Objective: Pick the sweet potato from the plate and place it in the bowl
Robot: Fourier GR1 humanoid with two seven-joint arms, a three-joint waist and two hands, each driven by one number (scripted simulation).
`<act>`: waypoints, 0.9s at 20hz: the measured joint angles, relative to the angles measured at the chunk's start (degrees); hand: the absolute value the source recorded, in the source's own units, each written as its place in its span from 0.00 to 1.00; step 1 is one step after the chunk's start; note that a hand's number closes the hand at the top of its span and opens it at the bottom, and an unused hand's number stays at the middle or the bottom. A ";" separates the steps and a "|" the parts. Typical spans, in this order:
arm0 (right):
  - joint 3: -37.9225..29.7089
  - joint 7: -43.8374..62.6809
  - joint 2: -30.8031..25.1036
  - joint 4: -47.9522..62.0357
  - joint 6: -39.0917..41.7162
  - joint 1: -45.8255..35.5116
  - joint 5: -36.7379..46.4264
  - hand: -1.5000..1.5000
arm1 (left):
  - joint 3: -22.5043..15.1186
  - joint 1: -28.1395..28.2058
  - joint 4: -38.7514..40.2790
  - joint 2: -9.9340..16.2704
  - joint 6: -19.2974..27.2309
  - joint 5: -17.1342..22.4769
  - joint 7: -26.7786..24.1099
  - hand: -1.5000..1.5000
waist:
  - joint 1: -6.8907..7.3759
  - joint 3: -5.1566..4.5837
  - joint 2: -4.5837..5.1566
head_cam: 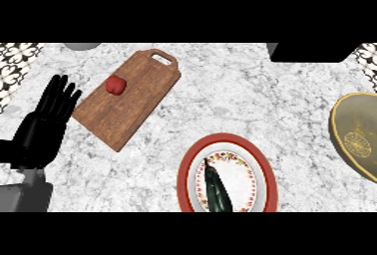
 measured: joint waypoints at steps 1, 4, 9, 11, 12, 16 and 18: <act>0.31 -1.62 0.48 3.08 -0.12 -1.87 0.31 1.00 | 0.14 -0.19 0.10 -0.09 0.05 0.00 0.31 0.50 | 0.11 0.00 0.02; 1.77 -6.82 1.58 13.66 -0.97 -7.62 2.38 1.00 | -0.30 -0.65 0.16 -0.82 0.26 -0.64 0.49 0.50 | 0.52 0.02 0.10; 5.83 -12.19 2.96 30.71 -1.41 -18.66 7.48 1.00 | 0.14 -0.84 0.59 -0.75 -0.75 -0.72 0.39 0.50 | 1.19 0.03 0.26; 7.55 -13.40 3.24 36.86 -0.69 -21.99 9.58 1.00 | -0.10 -1.25 0.52 -1.04 -0.53 -1.18 0.36 0.50 | 1.55 0.05 0.39; 8.43 -13.46 3.59 39.72 -0.55 -23.39 10.77 1.00 | -0.13 -1.37 0.90 -1.13 -0.90 -1.20 -0.03 0.50 | 1.66 0.05 0.45; 8.44 -14.19 5.74 51.52 1.59 -29.41 11.09 0.00 | 0.43 -1.65 2.59 -0.93 -2.44 -0.70 -1.02 0.50 | 2.15 0.10 0.68; 8.83 -16.41 6.45 56.44 3.84 -31.82 11.19 0.00 | 0.29 -2.71 2.88 -1.28 -1.98 -0.91 -0.60 0.50 | 2.13 0.13 0.72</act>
